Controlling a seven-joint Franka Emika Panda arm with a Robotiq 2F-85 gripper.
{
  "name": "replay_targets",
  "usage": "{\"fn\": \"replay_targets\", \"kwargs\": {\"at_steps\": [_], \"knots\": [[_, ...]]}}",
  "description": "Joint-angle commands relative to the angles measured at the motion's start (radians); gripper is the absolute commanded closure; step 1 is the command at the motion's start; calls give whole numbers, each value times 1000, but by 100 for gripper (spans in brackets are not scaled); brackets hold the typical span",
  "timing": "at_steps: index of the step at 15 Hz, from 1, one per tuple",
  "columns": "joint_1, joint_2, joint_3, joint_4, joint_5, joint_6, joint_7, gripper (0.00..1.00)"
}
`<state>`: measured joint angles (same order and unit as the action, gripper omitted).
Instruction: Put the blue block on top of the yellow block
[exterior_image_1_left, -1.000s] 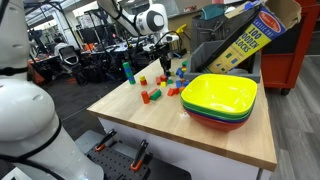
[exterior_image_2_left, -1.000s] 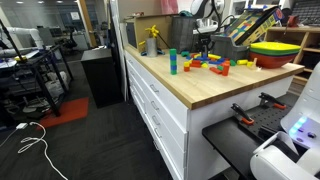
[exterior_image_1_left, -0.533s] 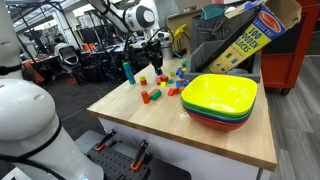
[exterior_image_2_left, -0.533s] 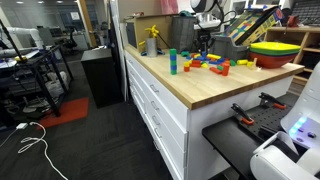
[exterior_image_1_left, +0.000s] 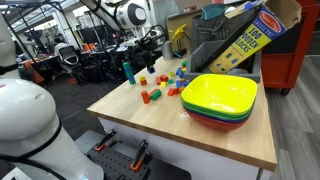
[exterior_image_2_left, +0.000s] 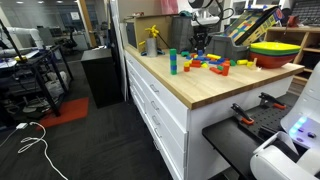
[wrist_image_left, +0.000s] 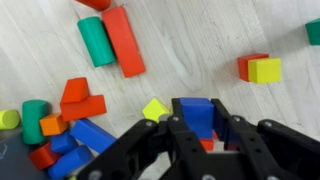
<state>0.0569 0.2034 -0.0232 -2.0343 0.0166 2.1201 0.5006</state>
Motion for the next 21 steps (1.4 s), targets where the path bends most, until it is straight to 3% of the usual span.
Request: {"fn": "replay_targets", "kwargs": {"at_steps": [1,15,21], "knots": [[-1,-23,17,2,33,-47,-59,92],[16,7,67,67,68,-78,-180,92],[41,13,77,73,49,-71,-172,92]]}}
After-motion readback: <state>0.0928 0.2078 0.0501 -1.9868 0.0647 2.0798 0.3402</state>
